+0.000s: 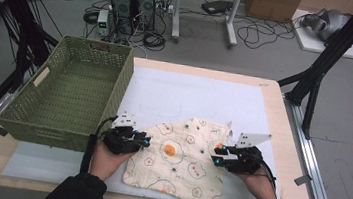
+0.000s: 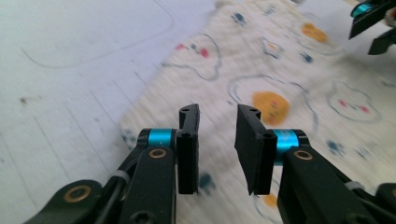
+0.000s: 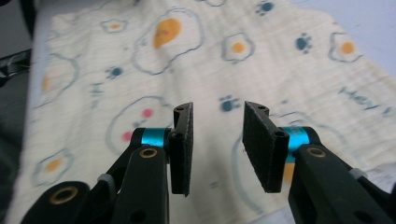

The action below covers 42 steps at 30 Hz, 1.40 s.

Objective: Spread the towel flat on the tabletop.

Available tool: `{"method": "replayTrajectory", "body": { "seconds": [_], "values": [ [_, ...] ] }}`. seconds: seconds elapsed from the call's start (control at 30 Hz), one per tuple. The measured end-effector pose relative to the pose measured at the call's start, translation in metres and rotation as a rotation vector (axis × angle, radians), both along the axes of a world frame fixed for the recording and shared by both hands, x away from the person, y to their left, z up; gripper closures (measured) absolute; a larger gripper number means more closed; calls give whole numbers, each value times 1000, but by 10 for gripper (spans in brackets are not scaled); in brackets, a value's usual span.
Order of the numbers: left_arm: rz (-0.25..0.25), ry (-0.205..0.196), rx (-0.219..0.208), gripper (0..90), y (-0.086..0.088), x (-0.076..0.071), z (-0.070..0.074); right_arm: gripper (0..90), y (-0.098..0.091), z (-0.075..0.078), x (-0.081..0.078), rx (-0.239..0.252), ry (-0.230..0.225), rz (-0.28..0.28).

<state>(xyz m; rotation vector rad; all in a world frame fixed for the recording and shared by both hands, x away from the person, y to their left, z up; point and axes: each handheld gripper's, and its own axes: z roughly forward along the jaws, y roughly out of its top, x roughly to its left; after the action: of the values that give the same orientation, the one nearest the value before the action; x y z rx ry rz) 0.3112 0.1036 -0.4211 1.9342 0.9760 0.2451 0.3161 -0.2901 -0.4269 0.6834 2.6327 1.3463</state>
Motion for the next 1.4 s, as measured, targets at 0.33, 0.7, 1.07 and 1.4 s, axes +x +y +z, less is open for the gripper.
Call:
{"method": "replayTrajectory", "body": {
  "seconds": [0.33,0.7,1.07,1.4],
  "values": [
    [54,44,57,607,-18,38,-5,690,5,-19,22,-73,51,-5],
    [56,29,117,870,-22,38,-5,880,5,-18,21,-85,44,10],
    [-79,-20,91,873,-39,2,7,880,0,-17,10,-99,41,29],
    [-237,58,153,868,-65,-14,-19,841,1,-11,6,-61,35,42]
  ]
}}
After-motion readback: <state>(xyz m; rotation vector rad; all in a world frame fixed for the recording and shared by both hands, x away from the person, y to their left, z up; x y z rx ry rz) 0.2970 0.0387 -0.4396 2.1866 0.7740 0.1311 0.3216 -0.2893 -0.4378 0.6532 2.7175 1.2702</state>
